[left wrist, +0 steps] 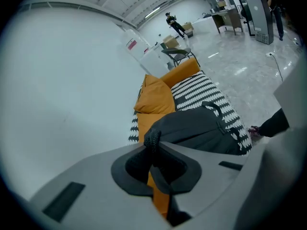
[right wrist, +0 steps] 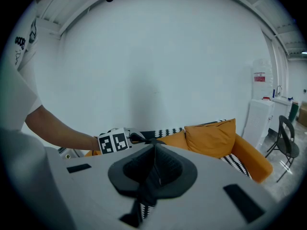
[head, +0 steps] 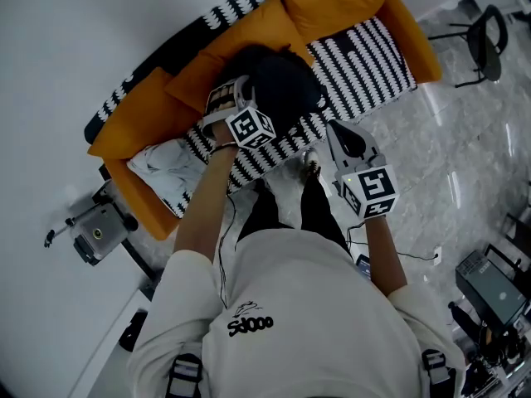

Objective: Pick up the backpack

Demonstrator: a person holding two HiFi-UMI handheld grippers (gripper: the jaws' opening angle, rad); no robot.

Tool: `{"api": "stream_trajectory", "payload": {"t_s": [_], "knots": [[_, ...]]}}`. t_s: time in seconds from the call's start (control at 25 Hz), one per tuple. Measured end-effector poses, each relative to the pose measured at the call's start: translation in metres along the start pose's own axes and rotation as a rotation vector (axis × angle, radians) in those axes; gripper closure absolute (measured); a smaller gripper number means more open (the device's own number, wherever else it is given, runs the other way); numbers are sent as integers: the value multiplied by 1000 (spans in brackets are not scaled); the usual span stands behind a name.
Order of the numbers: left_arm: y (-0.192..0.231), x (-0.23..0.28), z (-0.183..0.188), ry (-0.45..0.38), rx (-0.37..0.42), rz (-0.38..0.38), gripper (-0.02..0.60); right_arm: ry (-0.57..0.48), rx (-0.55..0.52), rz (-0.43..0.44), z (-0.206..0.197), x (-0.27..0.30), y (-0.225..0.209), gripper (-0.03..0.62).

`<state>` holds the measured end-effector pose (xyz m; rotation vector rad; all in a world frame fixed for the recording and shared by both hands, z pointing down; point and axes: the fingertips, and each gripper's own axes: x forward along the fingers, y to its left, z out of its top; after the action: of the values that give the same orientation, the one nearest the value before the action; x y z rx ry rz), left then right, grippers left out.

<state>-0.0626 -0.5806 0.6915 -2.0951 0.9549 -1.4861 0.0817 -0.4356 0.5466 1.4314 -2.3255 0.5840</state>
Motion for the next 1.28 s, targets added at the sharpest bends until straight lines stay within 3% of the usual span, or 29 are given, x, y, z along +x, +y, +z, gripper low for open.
{"api": "stream_trajectory", "payload": {"t_s": [0.44,0.92,1.28], "knots": [[7,-22,18,-50,53,71,554,-10,-4,4,-1,-10,-4,560],[16,-68,82,-196,14,83,554,-28,-12,-7,2,-28,-14,560],[76,-137,102,-209,22,171,554,-98,-42,6,30,-50,-10,560]]}}
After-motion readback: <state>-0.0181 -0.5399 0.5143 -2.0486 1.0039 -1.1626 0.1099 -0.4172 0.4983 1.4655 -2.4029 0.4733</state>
